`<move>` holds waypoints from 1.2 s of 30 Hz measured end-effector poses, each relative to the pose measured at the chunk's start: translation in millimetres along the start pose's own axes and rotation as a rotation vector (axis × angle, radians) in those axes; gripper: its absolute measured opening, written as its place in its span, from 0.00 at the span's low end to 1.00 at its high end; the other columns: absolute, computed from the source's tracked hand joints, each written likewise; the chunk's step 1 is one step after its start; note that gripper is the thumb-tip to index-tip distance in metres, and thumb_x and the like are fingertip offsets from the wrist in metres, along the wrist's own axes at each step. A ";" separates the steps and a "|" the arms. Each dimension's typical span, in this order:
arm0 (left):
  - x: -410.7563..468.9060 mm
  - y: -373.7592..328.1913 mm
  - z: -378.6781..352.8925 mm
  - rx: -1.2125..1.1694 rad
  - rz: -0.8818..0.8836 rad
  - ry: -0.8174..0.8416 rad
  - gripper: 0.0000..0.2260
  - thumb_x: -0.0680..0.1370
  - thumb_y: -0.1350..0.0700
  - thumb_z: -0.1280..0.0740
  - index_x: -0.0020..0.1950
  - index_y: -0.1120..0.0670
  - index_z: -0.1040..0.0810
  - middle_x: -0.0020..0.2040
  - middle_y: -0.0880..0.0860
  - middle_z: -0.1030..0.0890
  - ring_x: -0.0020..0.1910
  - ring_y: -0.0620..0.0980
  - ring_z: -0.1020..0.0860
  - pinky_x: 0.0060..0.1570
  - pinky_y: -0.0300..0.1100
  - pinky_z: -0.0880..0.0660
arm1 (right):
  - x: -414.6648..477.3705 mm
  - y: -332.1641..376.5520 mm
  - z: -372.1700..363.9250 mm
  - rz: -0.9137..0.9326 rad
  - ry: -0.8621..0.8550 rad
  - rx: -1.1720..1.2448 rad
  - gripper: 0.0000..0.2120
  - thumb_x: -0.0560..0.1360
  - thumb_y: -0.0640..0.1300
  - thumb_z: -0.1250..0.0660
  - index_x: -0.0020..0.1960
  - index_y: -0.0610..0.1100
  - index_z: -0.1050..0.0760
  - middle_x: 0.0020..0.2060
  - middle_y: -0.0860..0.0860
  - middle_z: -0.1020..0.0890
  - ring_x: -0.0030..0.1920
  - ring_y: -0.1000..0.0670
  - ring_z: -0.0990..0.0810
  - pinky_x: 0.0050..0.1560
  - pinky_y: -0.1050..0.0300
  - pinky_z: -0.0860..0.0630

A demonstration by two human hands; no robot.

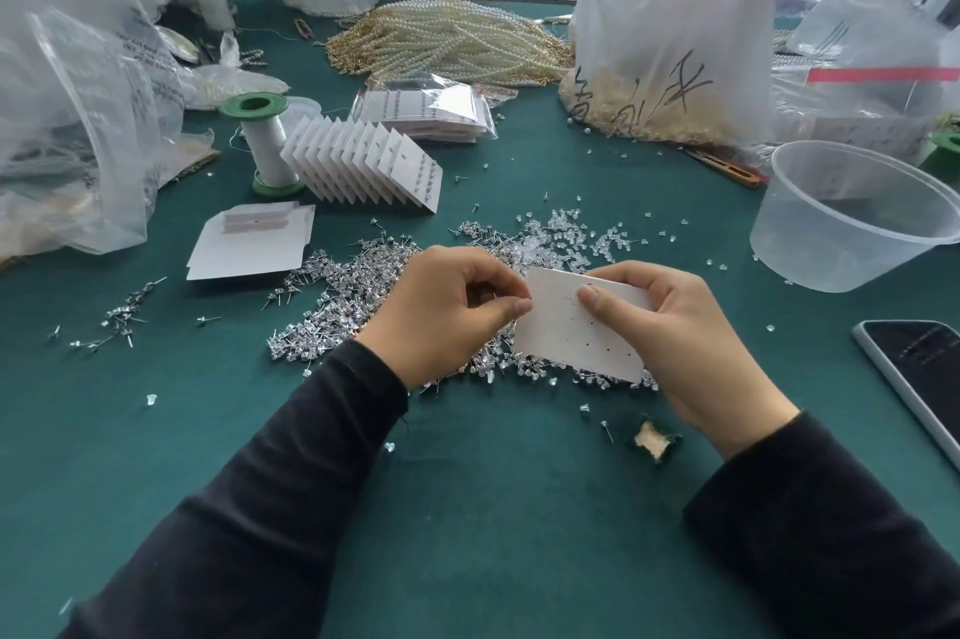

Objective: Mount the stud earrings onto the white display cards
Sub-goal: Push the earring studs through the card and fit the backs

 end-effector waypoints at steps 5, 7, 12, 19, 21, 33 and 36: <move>-0.3 -4.7 2.7 0.038 -0.034 -0.041 0.02 0.70 0.62 0.28 0.40 0.56 0.17 0.36 0.50 0.20 0.34 0.48 0.25 0.36 0.34 0.28 | -0.5 -4.1 -1.2 -0.054 0.019 0.074 0.03 0.71 0.42 0.30 0.43 0.44 0.19 0.37 0.46 0.18 0.34 0.49 0.22 0.34 0.55 0.26; -2.6 -14.0 4.8 0.112 -0.119 -0.076 0.01 0.69 0.60 0.27 0.40 0.57 0.17 0.38 0.52 0.19 0.33 0.48 0.25 0.36 0.35 0.29 | 0.1 -10.5 -2.8 -0.121 0.034 0.165 0.04 0.72 0.41 0.31 0.45 0.41 0.20 0.38 0.45 0.17 0.35 0.49 0.21 0.36 0.55 0.24; -11.2 -35.4 -7.1 0.347 -0.313 -0.015 0.20 0.65 0.49 0.25 0.50 0.60 0.18 0.45 0.56 0.19 0.41 0.52 0.22 0.45 0.42 0.25 | 1.5 -21.4 -3.5 -0.288 0.014 0.475 0.06 0.73 0.37 0.34 0.46 0.35 0.21 0.34 0.45 0.17 0.30 0.51 0.20 0.29 0.62 0.23; -11.8 -48.2 -4.2 0.544 -0.396 -0.152 0.04 0.71 0.64 0.34 0.41 0.64 0.21 0.34 0.57 0.22 0.30 0.55 0.25 0.32 0.44 0.26 | 1.1 -14.8 -13.5 -0.293 0.126 0.553 0.24 0.71 0.55 0.37 0.47 0.32 0.22 0.35 0.40 0.17 0.29 0.48 0.19 0.27 0.61 0.22; -10.5 -44.9 4.1 0.501 -0.348 -0.250 0.08 0.72 0.66 0.33 0.33 0.61 0.27 0.28 0.51 0.29 0.24 0.50 0.33 0.30 0.37 0.36 | 5.0 -5.8 0.9 -0.214 0.110 0.471 0.29 0.71 0.61 0.41 0.48 0.34 0.21 0.35 0.40 0.16 0.28 0.47 0.20 0.27 0.61 0.24; -6.3 45.2 2.3 -0.431 0.377 -0.194 0.10 0.77 0.62 0.36 0.36 0.59 0.23 0.25 0.50 0.20 0.24 0.46 0.22 0.28 0.38 0.22 | 10.9 8.3 8.3 0.241 -0.022 -0.891 0.02 0.72 0.40 0.30 0.42 0.43 0.18 0.34 0.55 0.26 0.38 0.54 0.28 0.38 0.67 0.39; -7.4 45.4 -2.2 -0.452 0.396 -0.171 0.09 0.77 0.63 0.36 0.36 0.59 0.24 0.25 0.50 0.21 0.23 0.46 0.23 0.26 0.36 0.23 | 12.9 2.7 12.1 0.187 -0.017 -0.858 0.02 0.71 0.41 0.30 0.40 0.46 0.20 0.33 0.56 0.23 0.36 0.57 0.26 0.35 0.70 0.34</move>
Point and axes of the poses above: each hand's wrist, its own x-axis towards the middle knuckle, its own z-axis out of the back of the hand, y = z × x, the point moved 10 cm from there along x, towards the middle knuckle
